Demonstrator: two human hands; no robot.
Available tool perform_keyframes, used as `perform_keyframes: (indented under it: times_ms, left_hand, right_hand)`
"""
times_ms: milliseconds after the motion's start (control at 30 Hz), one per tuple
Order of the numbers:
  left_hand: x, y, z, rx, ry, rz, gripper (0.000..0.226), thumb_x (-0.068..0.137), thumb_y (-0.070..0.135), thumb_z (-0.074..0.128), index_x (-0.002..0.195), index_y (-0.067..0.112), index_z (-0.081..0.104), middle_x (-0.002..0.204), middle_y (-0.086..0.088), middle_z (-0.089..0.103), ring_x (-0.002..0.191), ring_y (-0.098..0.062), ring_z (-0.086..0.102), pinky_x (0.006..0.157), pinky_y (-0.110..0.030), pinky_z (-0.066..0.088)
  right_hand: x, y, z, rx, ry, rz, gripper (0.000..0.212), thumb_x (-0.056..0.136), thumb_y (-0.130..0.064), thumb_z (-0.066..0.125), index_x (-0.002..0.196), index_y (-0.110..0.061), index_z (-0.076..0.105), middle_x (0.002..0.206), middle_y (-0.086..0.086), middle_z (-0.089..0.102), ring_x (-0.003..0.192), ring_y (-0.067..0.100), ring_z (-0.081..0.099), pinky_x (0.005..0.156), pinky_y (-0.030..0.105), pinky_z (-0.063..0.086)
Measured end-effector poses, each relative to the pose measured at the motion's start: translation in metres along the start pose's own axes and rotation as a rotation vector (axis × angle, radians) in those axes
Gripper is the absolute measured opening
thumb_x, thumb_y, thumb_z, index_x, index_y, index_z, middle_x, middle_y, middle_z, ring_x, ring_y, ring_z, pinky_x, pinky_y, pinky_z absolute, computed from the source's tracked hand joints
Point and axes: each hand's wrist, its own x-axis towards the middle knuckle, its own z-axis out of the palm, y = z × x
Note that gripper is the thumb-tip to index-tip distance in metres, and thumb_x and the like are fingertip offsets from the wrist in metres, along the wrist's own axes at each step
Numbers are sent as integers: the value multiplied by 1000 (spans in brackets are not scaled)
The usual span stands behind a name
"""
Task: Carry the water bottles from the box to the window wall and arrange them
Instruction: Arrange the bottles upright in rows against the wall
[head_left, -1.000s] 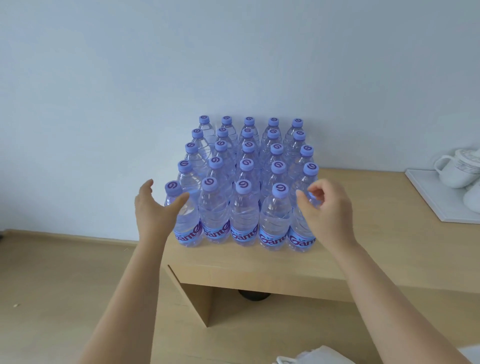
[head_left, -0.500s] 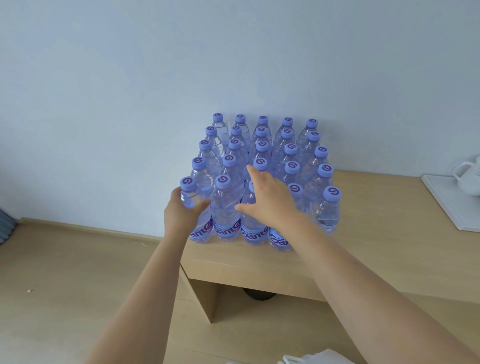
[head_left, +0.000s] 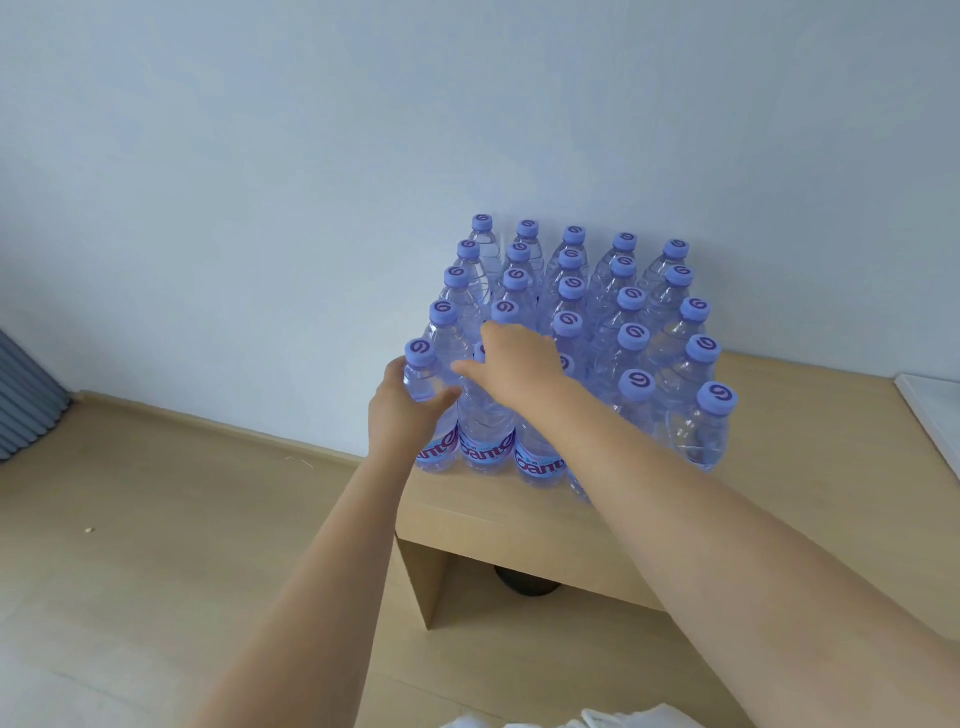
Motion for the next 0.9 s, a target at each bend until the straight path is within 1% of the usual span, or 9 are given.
perform_keyframes:
  times_ms: [67,167,400,533,633,733,767,833,900]
  left_hand:
    - [0,-1,0,0,1,0,59,78,37,73,128,18,47,118,-1,61,105,-24,58,78,-30,42]
    - [1,-3,0,6,7,9,60,78,39,73,127,19,47,117,1,61,104,-23,58,77,-29,42]
    - [3,-3,-2,8,-20,12,61,77,40,74,128,20,47,113,4,59,105,-23,57,77,-29,41]
    - [6,-6,-10,-18,-88,3,64,78,42,71,134,22,45,125,2,58,112,-21,56,82,-30,42]
    - [9,-9,-12,-22,-133,3,68,79,34,72,138,25,40,129,3,56,114,-22,54,87,-32,45]
    - [9,-12,-8,-48,-124,10,64,78,33,73,133,26,42,120,5,56,107,-21,55,83,-33,44]
    - [10,-12,-7,-58,-117,15,63,77,35,74,132,27,43,116,7,55,104,-19,54,81,-32,43]
    - [12,-14,-8,-66,-109,21,63,77,35,74,131,28,44,113,10,54,100,-16,52,80,-31,42]
    - [12,-13,-8,-64,-108,21,64,77,35,74,132,27,43,112,11,53,100,-16,51,82,-32,42]
  right_hand:
    - [4,0,4,25,-22,13,24,93,-33,54,93,-10,46,96,12,56,93,31,55,69,34,35]
    - [6,1,4,39,-35,6,26,92,-28,55,86,-9,39,86,9,47,80,29,47,66,33,33]
    - [7,3,0,44,-86,-15,27,91,-30,58,89,-10,40,87,8,45,79,27,45,66,33,33]
    - [-1,6,0,108,-79,-55,36,91,-36,58,104,-6,45,98,9,49,90,27,47,71,33,35]
    - [-28,22,-1,263,159,-172,49,89,-33,61,125,-3,48,122,13,52,113,28,46,91,30,33]
    - [-74,46,12,468,503,-126,21,86,-18,63,102,-4,62,97,7,63,88,16,55,78,23,39]
    - [-90,55,21,554,503,-66,8,85,-15,62,89,-7,63,84,2,63,77,9,55,71,20,41]
    - [-112,67,40,689,378,115,13,85,-15,64,73,-16,59,68,-8,60,65,4,54,62,12,39]
    - [-122,79,61,745,237,294,14,85,-20,66,74,-19,58,69,-9,59,66,3,54,60,10,39]
